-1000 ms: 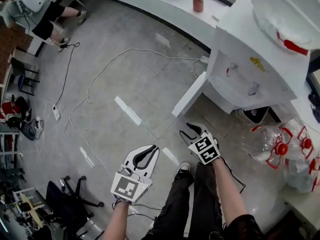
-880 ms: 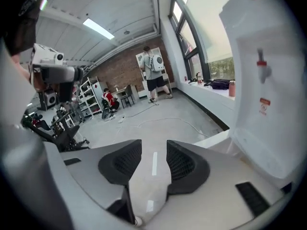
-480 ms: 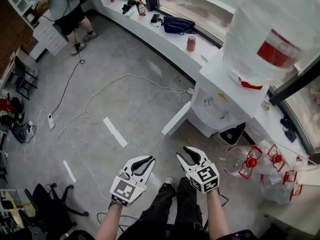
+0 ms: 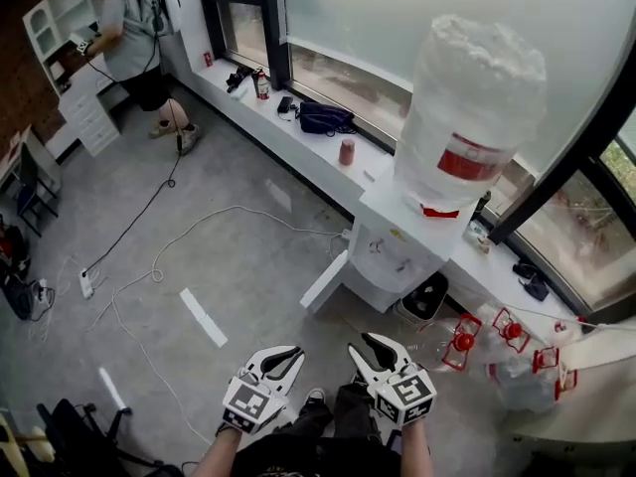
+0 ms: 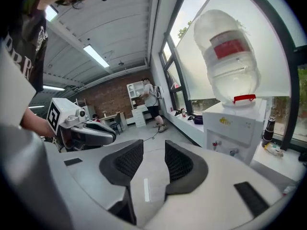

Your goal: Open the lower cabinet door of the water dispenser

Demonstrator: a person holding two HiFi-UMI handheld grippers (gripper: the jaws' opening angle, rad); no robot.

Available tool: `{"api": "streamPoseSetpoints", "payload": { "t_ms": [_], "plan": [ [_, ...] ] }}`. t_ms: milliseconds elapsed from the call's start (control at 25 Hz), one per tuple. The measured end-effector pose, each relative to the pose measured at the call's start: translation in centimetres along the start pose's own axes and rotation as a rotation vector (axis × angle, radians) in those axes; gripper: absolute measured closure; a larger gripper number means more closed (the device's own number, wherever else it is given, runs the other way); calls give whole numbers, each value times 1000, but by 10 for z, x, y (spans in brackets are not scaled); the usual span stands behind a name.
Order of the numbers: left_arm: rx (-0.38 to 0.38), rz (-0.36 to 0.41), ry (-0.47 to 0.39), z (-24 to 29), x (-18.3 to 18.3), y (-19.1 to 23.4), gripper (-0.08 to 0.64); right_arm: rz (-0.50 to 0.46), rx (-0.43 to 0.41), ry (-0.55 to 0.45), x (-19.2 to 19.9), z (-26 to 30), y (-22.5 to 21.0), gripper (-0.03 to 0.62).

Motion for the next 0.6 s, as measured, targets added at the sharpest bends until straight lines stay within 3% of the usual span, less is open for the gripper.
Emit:
{"api": "streamPoseSetpoints", "payload": {
  "t_ms": [160, 320, 600],
  "plan": [
    [40, 41, -43, -17, -10, -4, 531, 16, 65, -45, -10, -28, 28, 439],
    [74, 77, -59, -28, -9, -7, 531, 53, 82, -54, 7, -52, 45, 439],
    [105, 73, -62, -37, -6, -22, 531, 47, 115, -32, 15, -85, 63, 439]
  ]
}}
Point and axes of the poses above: the fingertips, and each gripper's own axes: z forward along the fingers, y to its left, x out of its underside, the point moved 7 cm from there along -z, backward along the fingers, and after that the axes turned 7 degrees about z, right-handed, at the moved point
